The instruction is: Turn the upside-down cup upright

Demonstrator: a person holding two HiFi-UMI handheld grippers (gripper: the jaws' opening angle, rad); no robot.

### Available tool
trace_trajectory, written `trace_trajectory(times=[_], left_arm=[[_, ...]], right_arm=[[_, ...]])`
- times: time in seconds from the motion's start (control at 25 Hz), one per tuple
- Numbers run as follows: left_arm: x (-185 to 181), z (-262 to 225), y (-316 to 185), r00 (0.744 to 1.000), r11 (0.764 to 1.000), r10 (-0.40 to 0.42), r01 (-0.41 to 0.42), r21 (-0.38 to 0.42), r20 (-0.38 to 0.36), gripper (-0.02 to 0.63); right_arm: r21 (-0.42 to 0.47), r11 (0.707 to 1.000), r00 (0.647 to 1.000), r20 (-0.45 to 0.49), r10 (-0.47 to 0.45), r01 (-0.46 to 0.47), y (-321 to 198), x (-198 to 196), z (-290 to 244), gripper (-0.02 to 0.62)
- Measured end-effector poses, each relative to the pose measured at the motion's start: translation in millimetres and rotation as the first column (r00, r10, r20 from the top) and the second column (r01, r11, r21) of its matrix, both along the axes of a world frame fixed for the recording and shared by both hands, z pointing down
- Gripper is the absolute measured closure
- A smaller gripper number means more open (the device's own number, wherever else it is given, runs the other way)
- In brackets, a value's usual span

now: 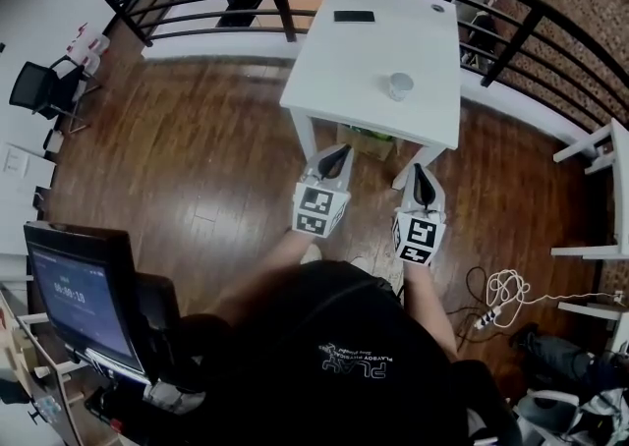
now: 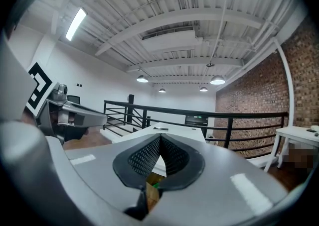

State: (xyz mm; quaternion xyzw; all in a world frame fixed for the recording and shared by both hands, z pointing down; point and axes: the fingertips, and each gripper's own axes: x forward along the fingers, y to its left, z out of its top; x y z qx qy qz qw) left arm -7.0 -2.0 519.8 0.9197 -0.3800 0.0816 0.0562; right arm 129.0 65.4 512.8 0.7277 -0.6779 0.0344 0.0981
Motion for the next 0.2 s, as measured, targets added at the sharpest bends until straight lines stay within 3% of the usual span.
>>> trace_trajectory(times=[0.2], left_arm=[[4.6,1.3,4.3,1.0,1.0,0.008,-0.008,-0.005,0.007,0.609]], right_arm=[[0.005,1.0,1.0,-0.003,-0.01,0.01,3.1,-0.8,-3.7,0.583]])
